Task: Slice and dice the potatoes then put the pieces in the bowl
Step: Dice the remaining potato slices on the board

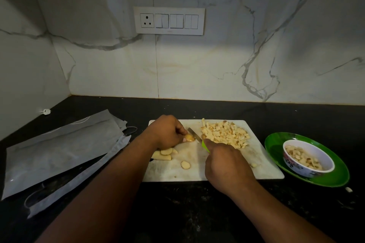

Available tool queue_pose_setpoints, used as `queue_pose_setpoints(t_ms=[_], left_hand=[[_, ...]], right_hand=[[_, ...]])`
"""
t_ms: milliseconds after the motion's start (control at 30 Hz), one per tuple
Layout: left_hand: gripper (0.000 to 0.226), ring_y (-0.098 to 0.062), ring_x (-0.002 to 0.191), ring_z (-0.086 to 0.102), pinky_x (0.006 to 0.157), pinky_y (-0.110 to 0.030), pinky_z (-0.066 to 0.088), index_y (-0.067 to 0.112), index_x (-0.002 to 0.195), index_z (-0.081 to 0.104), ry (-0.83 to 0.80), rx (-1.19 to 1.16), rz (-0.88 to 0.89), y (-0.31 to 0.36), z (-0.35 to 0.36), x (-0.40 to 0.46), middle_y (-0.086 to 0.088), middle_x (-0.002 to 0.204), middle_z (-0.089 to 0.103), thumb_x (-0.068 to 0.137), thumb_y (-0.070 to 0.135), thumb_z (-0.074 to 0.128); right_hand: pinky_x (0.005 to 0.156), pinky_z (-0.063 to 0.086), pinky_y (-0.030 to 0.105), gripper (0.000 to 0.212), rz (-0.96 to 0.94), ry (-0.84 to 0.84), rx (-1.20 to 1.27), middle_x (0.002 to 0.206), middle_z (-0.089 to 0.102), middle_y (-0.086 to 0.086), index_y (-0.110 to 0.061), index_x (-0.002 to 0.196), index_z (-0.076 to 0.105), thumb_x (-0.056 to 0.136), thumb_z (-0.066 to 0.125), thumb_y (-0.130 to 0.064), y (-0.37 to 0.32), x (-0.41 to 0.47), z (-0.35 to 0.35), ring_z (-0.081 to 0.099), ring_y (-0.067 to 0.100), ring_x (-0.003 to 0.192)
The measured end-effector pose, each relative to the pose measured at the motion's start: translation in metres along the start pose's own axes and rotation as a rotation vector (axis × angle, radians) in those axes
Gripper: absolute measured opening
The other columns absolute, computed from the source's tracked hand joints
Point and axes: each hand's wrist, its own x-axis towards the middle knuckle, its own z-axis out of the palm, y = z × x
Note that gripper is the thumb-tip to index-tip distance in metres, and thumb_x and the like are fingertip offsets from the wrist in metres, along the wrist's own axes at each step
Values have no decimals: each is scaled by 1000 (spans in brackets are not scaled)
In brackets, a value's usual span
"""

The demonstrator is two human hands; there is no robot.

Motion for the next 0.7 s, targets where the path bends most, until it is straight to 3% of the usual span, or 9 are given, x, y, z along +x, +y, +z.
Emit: queue_pose_setpoints(t_ms=[267, 333, 467, 700], left_hand=[[12, -8, 92, 70, 95, -36, 60, 25, 96, 84, 42, 96, -58, 10, 7, 5, 12, 94, 78, 89, 20, 75], [14, -10, 92, 70, 93, -38, 61, 26, 94, 83, 38, 117, -70, 13, 8, 6, 11, 96, 76, 89, 19, 72], [25, -7, 105, 65, 99, -35, 57, 30, 109, 80, 23, 45, -19, 14, 6, 3, 15, 116, 73, 89, 18, 72], [22, -3, 94, 69, 97, -31, 58, 28, 106, 82, 38, -48, 6, 12, 9, 4, 15, 101, 78, 84, 29, 86]], right_hand=[[69, 43, 28, 63, -48, -11, -191, 111, 64, -2, -25, 152, 33, 91, 45, -21, -3, -20, -9, 62, 19, 95], [70, 44, 29, 63, -40, -7, -206, 112, 64, -2, -26, 154, 31, 92, 45, -24, -2, -23, -12, 62, 19, 95], [72, 48, 32, 62, -13, 2, -203, 111, 64, -2, -25, 153, 32, 92, 44, -24, -2, -22, -10, 63, 20, 95], [81, 50, 31, 62, 3, 22, -155, 115, 64, -1, -25, 153, 33, 92, 44, -21, -4, -13, -7, 62, 19, 101]])
